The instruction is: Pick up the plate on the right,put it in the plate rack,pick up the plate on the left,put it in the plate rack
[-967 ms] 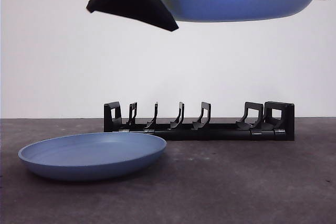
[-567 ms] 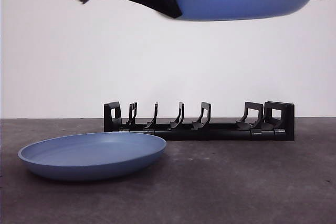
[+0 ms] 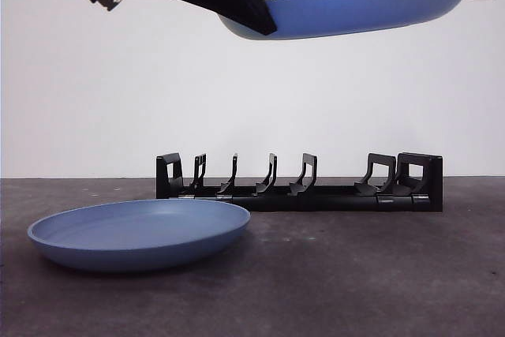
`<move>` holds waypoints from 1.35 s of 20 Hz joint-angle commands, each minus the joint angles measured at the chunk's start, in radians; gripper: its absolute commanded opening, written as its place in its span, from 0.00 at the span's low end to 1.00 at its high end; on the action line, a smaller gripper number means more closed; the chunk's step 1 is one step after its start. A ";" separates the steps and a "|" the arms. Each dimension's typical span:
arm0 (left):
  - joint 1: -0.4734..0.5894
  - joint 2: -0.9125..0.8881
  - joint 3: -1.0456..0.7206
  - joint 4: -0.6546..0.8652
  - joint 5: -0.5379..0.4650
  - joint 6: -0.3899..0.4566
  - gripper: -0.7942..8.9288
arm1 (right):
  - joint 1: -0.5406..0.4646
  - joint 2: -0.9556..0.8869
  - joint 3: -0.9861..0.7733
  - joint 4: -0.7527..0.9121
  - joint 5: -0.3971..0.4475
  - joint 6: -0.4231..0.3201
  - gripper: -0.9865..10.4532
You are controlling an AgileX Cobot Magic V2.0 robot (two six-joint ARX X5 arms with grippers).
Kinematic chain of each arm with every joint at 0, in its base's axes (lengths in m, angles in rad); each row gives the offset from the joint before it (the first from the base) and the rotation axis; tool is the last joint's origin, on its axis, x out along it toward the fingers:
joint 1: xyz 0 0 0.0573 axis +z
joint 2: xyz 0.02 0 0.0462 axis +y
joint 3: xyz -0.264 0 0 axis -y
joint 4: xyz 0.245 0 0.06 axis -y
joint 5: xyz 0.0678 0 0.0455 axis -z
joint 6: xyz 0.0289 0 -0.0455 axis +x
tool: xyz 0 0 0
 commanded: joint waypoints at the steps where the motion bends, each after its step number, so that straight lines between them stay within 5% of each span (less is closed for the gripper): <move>1: -0.006 0.000 0.002 0.000 -0.008 -0.076 0.07 | -0.001 0.005 0.005 0.024 -0.018 0.000 0.13; 6: -0.006 0.000 0.002 -0.035 -0.008 -0.110 0.07 | -0.002 0.003 0.005 0.069 -0.035 0.009 0.44; 12: -0.005 0.000 0.002 -0.043 0.005 -0.207 0.07 | -0.002 -0.018 0.009 0.143 -0.062 0.027 0.45; 15: 0.011 0.000 0.002 -0.041 0.084 -0.291 0.07 | -0.006 -0.083 0.032 0.265 -0.020 0.100 0.45; 21: 0.135 0.000 0.002 0.174 0.309 -0.609 0.07 | -0.016 -0.284 0.059 0.378 0.219 0.130 0.45; 25: 0.288 0.018 0.002 0.457 0.463 -0.932 0.07 | -0.016 -0.352 0.059 0.266 0.227 0.114 0.44; 27: 0.341 0.032 0.002 0.539 0.498 -1.021 0.07 | -0.014 -0.358 0.059 0.218 0.227 0.094 0.44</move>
